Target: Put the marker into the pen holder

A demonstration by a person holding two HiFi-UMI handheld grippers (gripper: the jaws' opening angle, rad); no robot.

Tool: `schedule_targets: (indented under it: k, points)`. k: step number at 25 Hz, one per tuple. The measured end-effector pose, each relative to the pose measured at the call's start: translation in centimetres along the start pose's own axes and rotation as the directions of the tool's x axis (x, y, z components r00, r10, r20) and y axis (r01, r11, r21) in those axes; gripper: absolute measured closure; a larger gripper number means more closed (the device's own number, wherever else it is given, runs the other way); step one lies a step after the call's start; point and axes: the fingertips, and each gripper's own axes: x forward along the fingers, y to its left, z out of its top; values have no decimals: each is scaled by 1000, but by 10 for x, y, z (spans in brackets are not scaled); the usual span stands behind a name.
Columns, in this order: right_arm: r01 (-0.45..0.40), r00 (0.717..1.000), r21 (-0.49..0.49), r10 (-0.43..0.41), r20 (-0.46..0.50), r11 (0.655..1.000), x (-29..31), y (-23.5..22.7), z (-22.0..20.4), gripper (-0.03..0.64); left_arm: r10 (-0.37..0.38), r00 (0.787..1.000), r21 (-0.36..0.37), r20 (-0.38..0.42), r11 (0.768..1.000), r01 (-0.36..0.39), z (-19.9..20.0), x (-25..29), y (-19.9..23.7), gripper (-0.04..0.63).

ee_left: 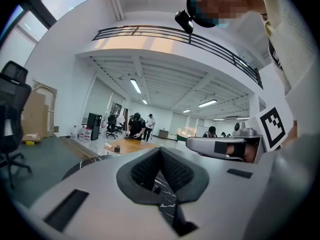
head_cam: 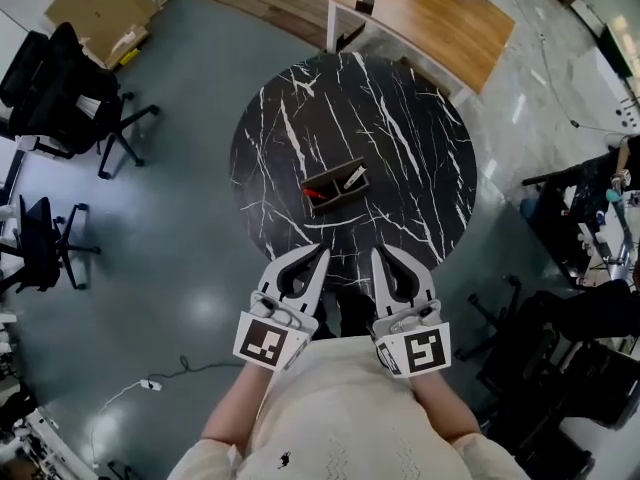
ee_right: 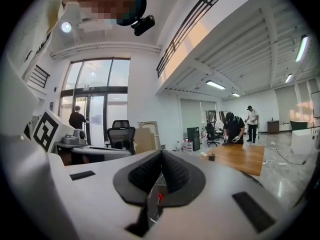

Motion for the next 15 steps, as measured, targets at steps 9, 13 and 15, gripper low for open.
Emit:
schedule_targets:
  k: [9, 13, 15]
  points:
    - [-28, 999, -25, 27, -24, 999, 3, 15, -3, 601, -11, 997, 23, -76, 1000, 13, -22, -18, 2, 588]
    - [-20, 999, -26, 19, -30, 999, 2, 18, -3, 601, 1, 1000, -5, -13, 1000, -1, -10, -21, 3, 588]
    - [-19, 999, -24, 18, -34, 1000, 1, 21, -4, 601, 1, 1000, -7, -12, 1000, -1, -10, -24, 3, 588]
